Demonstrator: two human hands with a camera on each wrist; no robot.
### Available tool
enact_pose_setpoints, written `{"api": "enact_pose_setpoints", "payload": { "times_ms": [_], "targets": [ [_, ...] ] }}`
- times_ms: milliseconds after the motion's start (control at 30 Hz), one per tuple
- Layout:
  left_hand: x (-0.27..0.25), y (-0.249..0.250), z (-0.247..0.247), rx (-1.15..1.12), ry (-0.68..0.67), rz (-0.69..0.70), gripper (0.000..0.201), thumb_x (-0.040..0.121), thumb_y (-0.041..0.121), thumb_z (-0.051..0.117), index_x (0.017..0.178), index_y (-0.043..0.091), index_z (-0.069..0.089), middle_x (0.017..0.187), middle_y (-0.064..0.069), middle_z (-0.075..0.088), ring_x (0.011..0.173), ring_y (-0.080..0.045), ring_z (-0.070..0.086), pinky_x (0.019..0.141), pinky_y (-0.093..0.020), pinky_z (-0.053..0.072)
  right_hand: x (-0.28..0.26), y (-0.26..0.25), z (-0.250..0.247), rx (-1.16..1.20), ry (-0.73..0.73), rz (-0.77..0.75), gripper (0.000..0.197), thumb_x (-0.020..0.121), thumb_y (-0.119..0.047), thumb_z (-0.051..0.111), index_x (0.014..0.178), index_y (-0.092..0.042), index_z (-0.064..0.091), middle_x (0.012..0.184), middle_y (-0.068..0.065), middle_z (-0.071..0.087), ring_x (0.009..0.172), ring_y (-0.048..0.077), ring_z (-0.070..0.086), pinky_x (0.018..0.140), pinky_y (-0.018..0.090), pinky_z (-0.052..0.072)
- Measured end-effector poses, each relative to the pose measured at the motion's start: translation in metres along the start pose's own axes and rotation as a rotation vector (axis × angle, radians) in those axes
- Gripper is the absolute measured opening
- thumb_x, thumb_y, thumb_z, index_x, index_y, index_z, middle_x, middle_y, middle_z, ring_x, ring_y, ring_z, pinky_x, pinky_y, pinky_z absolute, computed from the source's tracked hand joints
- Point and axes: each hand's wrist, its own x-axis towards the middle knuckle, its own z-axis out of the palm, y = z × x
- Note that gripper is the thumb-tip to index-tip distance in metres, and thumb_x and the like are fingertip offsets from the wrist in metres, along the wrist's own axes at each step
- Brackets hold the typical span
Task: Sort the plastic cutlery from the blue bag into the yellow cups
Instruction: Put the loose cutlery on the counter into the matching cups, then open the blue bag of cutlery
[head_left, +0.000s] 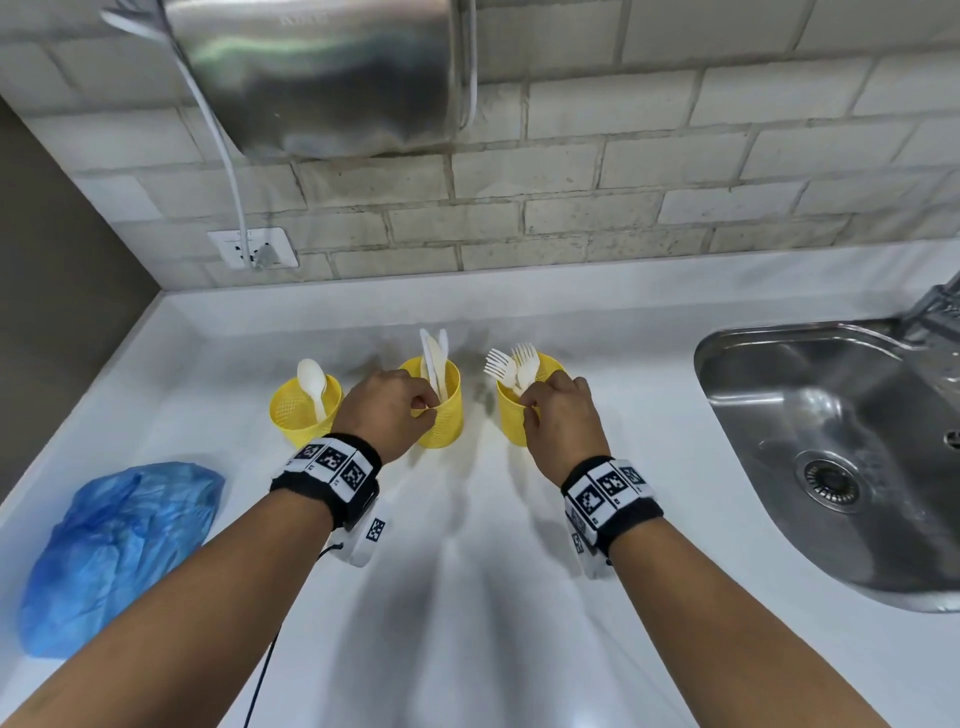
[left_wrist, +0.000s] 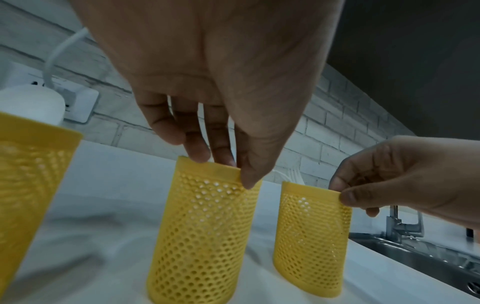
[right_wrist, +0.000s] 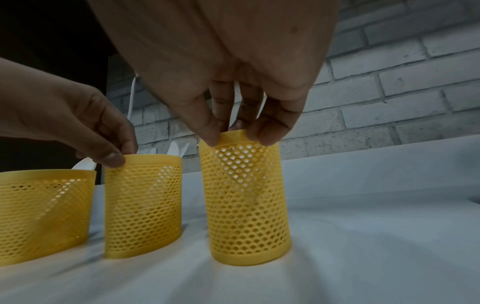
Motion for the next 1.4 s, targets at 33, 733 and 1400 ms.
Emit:
{"api": "enact_pose_setpoints", "payload": {
  "times_ms": [33,733,1400],
  "targets": [
    [-0.001,-0.001,0.000,-0.008,0.004,0.001,0.010,0.085,0.024,0.075,0.093,0.028,0.079,0.085,0.007,0.067,0.084,-0.018,0.062,0.079,-0.036,0.054,0.000,-0.002,0.002,0.008,0.003,0.003,0.018,0.089,-0.002,0.058,0.097,-0.007,0.074,0.104,0.017,0.063,0.098,0.038,0.050,0.082,0.044,0.049],
    [-0.068,0.007,-0.017,-0.096,0.185,-0.057,0.048,0.080,0.021,0.079,0.126,0.023,0.065,0.114,-0.005,0.057,0.105,-0.029,0.057,0.092,-0.040,0.049,-0.031,-0.046,-0.009,0.190,0.044,-0.047,0.032,0.090,-0.013,0.064,0.121,-0.014,0.067,0.125,0.009,0.053,0.113,0.032,0.053,0.091,0.038,0.049],
    [-0.276,-0.242,-0.075,-0.054,0.227,-0.726,0.067,0.087,0.054,0.066,0.138,0.012,0.055,0.137,-0.025,0.054,0.130,-0.044,0.046,0.112,-0.054,0.034,-0.097,-0.276,0.159,0.466,-0.720,-0.049,0.056,0.096,-0.026,0.062,0.148,-0.019,0.041,0.142,0.010,0.053,0.124,0.028,0.056,0.108,0.032,0.041]
  ]
}}
